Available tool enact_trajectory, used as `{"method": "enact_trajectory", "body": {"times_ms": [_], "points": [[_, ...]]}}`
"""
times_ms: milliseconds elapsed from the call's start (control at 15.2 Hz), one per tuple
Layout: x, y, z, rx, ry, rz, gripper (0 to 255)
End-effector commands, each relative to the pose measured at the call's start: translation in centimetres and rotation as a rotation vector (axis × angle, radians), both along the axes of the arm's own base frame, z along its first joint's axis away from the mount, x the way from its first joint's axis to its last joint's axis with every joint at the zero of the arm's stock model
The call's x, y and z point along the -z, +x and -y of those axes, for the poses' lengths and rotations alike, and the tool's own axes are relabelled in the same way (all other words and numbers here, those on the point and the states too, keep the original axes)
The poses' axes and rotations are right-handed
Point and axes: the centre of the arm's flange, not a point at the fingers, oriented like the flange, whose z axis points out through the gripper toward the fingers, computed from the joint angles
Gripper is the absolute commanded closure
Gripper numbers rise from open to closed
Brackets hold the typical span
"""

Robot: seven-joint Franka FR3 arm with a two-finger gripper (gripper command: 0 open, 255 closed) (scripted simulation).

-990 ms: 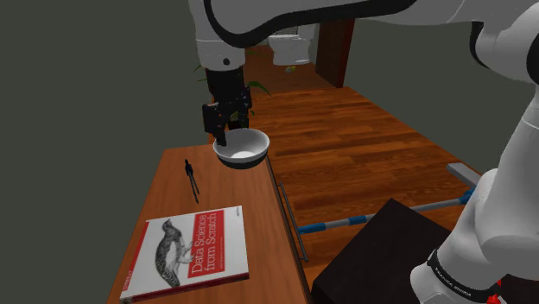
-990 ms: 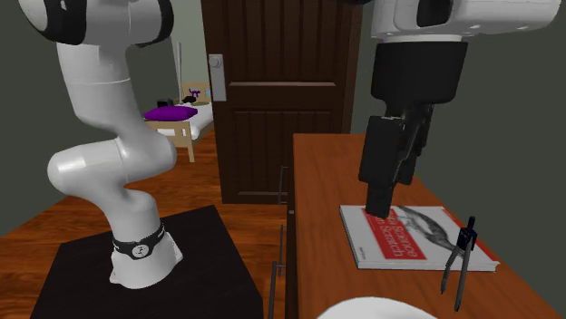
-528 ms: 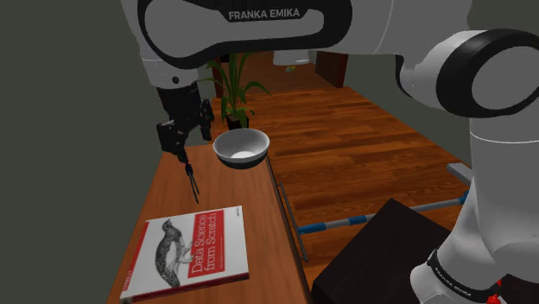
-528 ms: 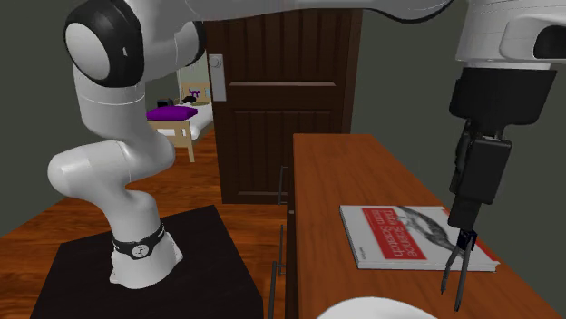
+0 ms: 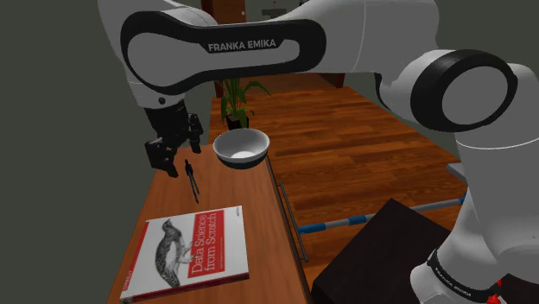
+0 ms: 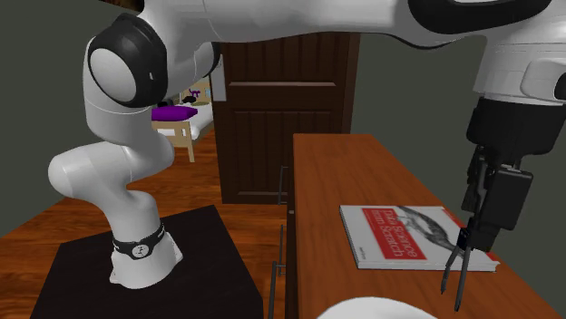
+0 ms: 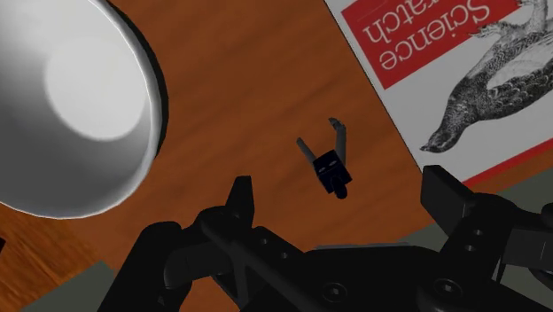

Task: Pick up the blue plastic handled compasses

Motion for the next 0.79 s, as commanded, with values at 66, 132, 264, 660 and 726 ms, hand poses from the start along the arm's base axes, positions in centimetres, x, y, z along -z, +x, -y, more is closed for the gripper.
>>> {"method": "enact_trajectory", "body": {"times_ms": [66,132,264,660,726], "points": [[1.47,0.05,-0.03,0.000,0.000,0.000,0],[1.47,0.04,-0.03,0.000,0.000,0.000,0],[1.38,-0.02,-0.08,0.000,0.000,0.000,255],[1.37,-0.02,-0.06,0.000,0.000,0.000,255],[1.37,-0.02,-0.07,0.000,0.000,0.000,255]]}}
